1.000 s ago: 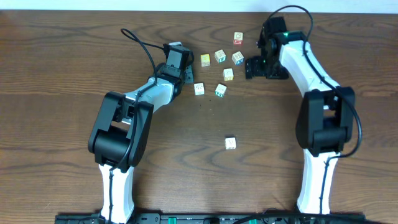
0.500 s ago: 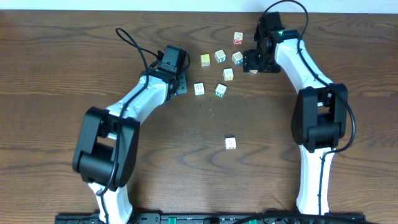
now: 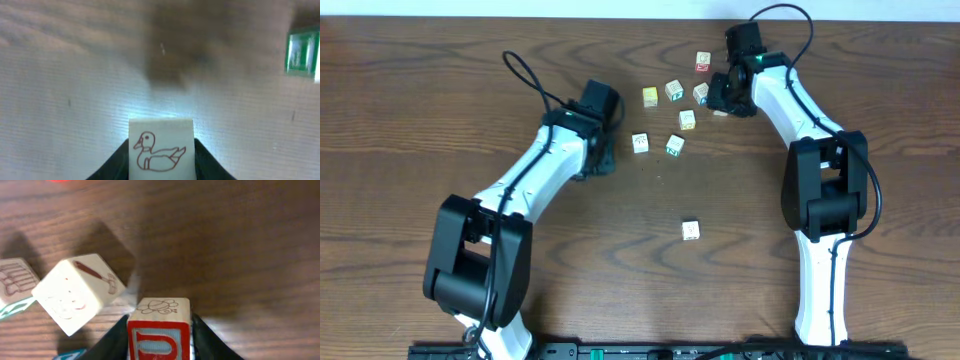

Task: Lift 3 blocks
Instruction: 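Grasp the duck block with left gripper, red U block with right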

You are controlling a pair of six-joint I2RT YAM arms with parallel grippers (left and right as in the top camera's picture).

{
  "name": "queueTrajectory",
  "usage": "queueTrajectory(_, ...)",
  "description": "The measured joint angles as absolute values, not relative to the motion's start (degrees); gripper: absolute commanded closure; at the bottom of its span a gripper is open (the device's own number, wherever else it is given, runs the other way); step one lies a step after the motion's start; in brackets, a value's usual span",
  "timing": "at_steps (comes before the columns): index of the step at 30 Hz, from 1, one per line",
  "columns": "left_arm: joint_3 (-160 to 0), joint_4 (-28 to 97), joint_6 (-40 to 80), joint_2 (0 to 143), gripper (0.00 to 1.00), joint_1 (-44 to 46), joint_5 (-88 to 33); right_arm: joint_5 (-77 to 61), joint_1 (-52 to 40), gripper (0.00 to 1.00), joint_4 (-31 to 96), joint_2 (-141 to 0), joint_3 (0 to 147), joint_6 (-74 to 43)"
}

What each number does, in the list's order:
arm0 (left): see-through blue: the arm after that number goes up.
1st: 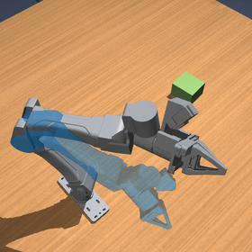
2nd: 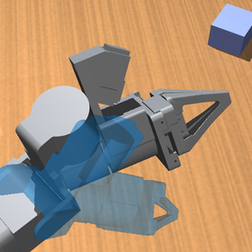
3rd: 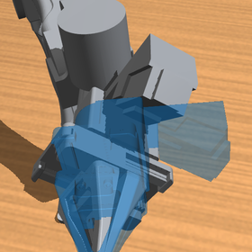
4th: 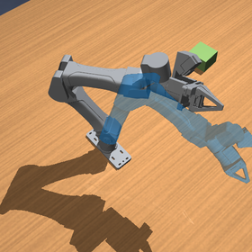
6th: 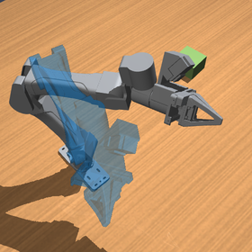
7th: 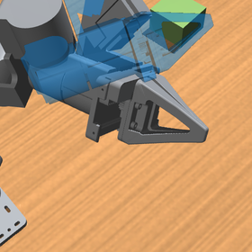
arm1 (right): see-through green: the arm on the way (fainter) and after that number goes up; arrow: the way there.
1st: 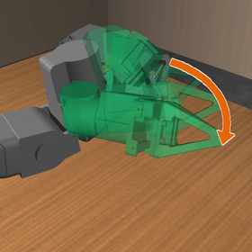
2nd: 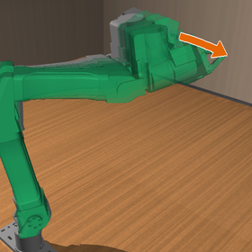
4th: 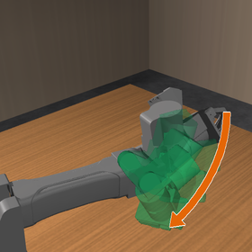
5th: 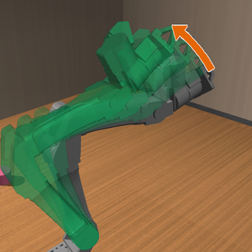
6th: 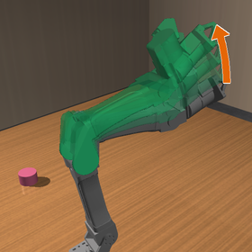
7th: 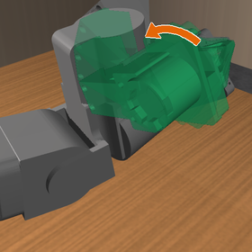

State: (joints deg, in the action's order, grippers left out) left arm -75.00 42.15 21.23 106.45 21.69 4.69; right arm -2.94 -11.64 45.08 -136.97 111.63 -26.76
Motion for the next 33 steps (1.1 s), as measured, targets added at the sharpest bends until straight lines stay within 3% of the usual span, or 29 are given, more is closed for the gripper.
queueTrajectory(6, -74.8, 44.5, 21.9, 106.3, 0.92, 30.3, 4.7, 0.3, -12.8, 0.99, 50.3, -136.9, 112.6, -25.7)
queueTrajectory(16, -74.2, 40.8, 28.5, 106.3, 0.92, 39.4, 4.7, 1.6, -11.1, 0.99, 65.7, -129.9, 111.9, -17.2)
queueTrajectory(25, -69.9, 35.8, 34.6, 106.0, 0.92, 42.4, 4.7, 2.2, -5.9, 0.99, 72.9, -103.9, 110.0, -14.6)
queueTrajectory(33, -57.1, 23.3, 36.0, 95.6, 0.93, 42.4, 1.6, -0.7, -4.2, 0.99, 68.0, -84.8, 88.5, -13.5)
